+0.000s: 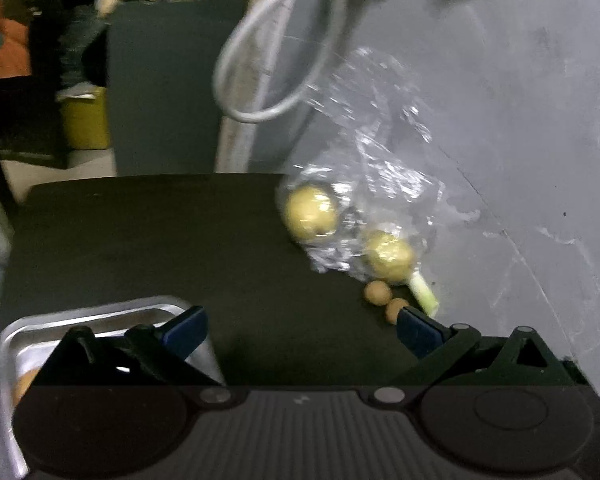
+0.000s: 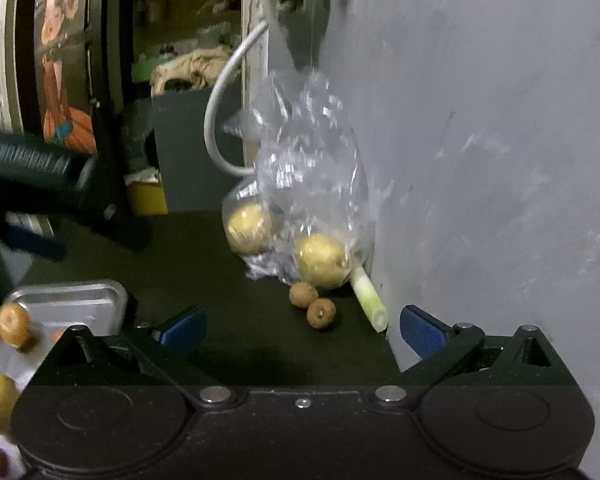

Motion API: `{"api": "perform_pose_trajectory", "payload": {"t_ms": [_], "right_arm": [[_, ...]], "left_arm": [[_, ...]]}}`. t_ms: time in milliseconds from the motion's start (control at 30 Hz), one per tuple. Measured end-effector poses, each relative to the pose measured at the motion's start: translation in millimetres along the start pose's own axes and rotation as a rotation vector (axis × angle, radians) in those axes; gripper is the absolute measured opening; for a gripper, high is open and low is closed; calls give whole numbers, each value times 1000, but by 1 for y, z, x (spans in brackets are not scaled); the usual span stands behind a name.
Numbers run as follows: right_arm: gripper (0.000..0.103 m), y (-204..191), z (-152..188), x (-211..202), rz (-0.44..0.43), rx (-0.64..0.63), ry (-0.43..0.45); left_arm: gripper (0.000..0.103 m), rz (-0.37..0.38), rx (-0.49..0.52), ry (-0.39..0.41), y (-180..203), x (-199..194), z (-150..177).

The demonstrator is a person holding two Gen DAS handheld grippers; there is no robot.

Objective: Organize fruits
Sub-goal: 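Move both open tools toward the small brown fruits beside the plastic bag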

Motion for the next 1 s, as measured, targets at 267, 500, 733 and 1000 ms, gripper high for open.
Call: {"api": "perform_pose_trajectory", "payload": {"t_ms": [267,500,733,1000], "right_arm": [[102,-1,13,47,-19,-20,-40],[94,-5,15,66,-7,-50,-41],[81,-4,15,76,26,-75,-44],[71,-4,16,83,48,-77,-52]], "left_arm": [[102,41,123,-81,24,66,-18],[102,19,254,-126,42,99,-25],[102,33,259,-154,53,119,-25],[102,44,259,-161,61,134,-25]]}}
Point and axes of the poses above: each gripper's, at about its wrist camera, not at the fingertips, and x roughly the way its jaws point, y to its right, z to its underside, the point moved 10 cm from there along x, roughly the way its jaws point, and after that the axes turned 8 degrees about -y, right-handed, at the moved point
